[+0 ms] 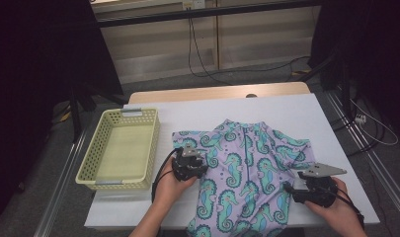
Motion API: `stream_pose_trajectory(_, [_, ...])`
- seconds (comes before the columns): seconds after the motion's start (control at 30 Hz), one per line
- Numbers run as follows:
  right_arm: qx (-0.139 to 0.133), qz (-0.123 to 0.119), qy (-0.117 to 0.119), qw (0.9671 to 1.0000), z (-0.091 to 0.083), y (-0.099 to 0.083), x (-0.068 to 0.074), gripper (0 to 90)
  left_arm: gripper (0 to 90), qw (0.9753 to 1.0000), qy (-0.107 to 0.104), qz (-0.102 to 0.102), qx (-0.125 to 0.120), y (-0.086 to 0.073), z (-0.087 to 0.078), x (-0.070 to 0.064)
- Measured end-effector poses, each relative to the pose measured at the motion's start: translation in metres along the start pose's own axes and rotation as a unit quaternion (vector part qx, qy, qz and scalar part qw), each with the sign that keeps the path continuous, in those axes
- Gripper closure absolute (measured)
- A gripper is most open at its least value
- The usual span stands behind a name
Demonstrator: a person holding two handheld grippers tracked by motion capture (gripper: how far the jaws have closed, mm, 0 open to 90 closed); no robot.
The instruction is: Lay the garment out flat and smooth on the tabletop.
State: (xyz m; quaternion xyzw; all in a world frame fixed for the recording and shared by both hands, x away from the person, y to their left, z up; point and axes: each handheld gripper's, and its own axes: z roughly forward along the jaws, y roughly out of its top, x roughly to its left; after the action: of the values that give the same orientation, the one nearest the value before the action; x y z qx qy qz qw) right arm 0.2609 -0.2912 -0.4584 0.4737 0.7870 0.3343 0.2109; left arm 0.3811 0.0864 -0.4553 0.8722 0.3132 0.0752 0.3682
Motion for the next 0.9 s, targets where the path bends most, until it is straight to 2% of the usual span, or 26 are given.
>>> stream_pose_trajectory(0.07, [-0.001, 0.002, -0.003, 1.0, 0.0, 0.0, -0.001, 32.3, 82.1, 1.0, 0.002, 0.002, 0.005, 0.002, 0.001, -0.001])
stream_pose_trajectory(0.1, [-0.001, 0.004, -0.002, 1.0, 0.0, -0.001, -0.002, 32.2, 86.8, 0.9999, -0.003, -0.005, 0.009, 0.003, 0.001, -0.001])
stream_pose_trajectory(0.17, [-0.002, 0.007, -0.003, 1.0, -0.001, -0.001, -0.002, 32.1, 88.9, 0.9999, 0.001, 0.001, 0.016, 0.006, 0.001, 0.0])
stream_pose_trajectory(0.3, [-0.008, 0.013, -0.008, 0.9999, -0.001, 0.001, -0.001, 29.6, 89.4, 0.9997, 0.012, -0.019, -0.009, 0.015, -0.009, 0.014])
stream_pose_trajectory(0.37, [-0.012, 0.018, -0.005, 0.9998, -0.001, 0.004, 0.001, 27.5, 89.4, 0.9989, 0.029, -0.026, -0.026, 0.017, -0.015, 0.022])
stream_pose_trajectory(0.47, [-0.008, 0.025, 0.009, 0.9996, -0.001, 0.005, 0.005, 30.1, 89.3, 0.9984, 0.028, -0.033, -0.035, 0.017, -0.019, 0.029])
stream_pose_trajectory(0.6, [0.006, 0.009, 0.04, 0.9991, 0.003, 0.002, 0.011, 45.4, 89.1, 0.9988, 0.023, -0.024, -0.037, 0.017, -0.016, 0.026])
stream_pose_trajectory(0.67, [0.008, -0.001, 0.038, 0.9992, 0.004, 0.003, 0.016, 47.2, 88.9, 0.9989, 0.02, -0.021, -0.037, 0.017, -0.015, 0.024])
stream_pose_trajectory(0.73, [0.009, -0.004, 0.043, 0.999, 0.005, 0.006, 0.018, 67.5, 88.7, 0.999, 0.014, -0.019, -0.037, 0.017, -0.014, 0.022])
stream_pose_trajectory(0.8, [0.007, -0.002, 0.047, 0.9989, 0.007, 0.007, 0.019, 70.7, 88.5, 0.9993, 0.013, -0.011, -0.033, 0.017, -0.013, 0.02])
stream_pose_trajectory(0.9, [0.004, -0.01, 0.045, 0.9989, 0.01, 0.01, 0.019, 87.7, 88.1, 0.9994, 0.003, -0.018, -0.031, 0.017, -0.011, 0.019])
